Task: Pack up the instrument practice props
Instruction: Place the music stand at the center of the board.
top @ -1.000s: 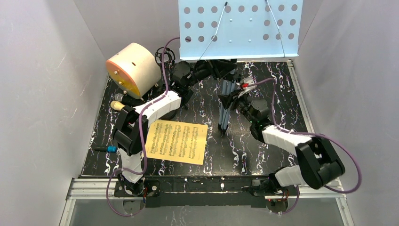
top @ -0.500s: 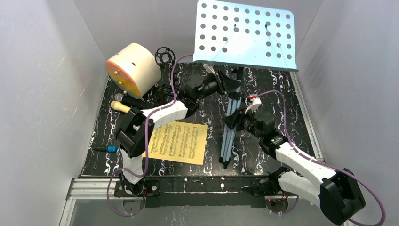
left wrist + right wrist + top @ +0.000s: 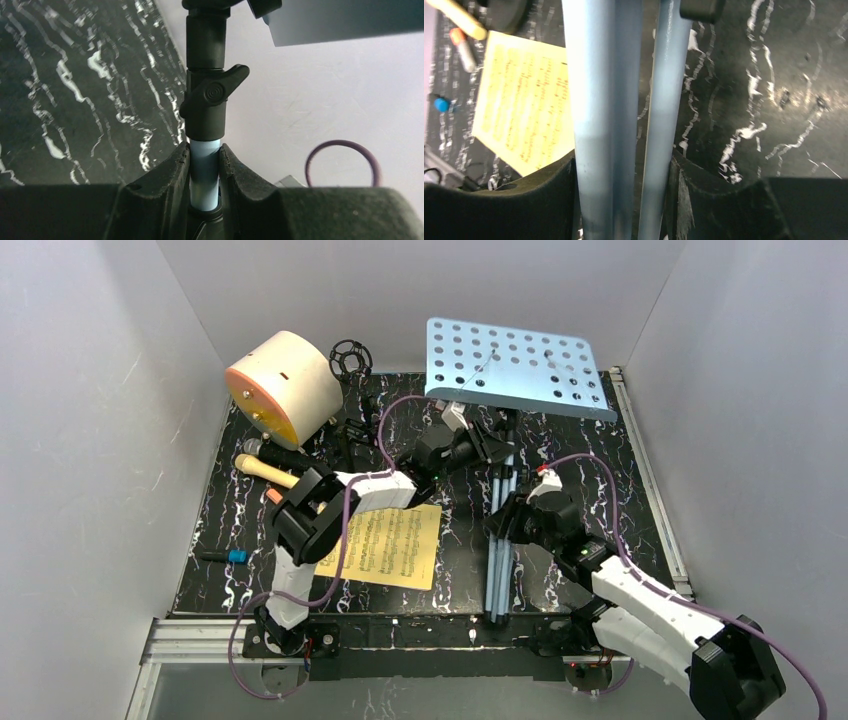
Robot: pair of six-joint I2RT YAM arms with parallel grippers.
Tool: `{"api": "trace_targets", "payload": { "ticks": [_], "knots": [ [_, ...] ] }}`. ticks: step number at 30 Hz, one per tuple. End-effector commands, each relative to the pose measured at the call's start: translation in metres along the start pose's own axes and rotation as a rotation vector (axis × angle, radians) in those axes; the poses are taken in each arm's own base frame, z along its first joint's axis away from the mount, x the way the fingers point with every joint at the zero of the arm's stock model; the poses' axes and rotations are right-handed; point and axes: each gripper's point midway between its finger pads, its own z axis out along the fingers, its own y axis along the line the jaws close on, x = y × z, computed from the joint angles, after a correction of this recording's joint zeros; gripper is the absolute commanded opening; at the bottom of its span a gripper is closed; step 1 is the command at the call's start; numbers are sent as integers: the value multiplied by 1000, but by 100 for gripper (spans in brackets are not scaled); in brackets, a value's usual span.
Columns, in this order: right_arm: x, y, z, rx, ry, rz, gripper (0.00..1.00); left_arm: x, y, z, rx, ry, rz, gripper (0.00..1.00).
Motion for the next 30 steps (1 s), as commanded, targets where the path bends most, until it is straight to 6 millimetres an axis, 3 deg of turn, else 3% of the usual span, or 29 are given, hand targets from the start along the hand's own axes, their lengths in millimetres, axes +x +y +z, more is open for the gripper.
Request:
{"api": "trace_targets", "payload": {
  "ticks": [1,13,21,30],
  "knots": [
    [-57,-23,3,167,-253,79,1,5,-40,9,150,9,-58,0],
    [-29,-85,24,440,-171,121,1,39,34,38,35,42,-181,0],
    [-31,-120,32,508,-143,137,6,44,67,37,-24,19,-230,0],
    [-24,-127,32,484,-92,148,12,38,72,26,-30,-4,-257,23]
  ]
}}
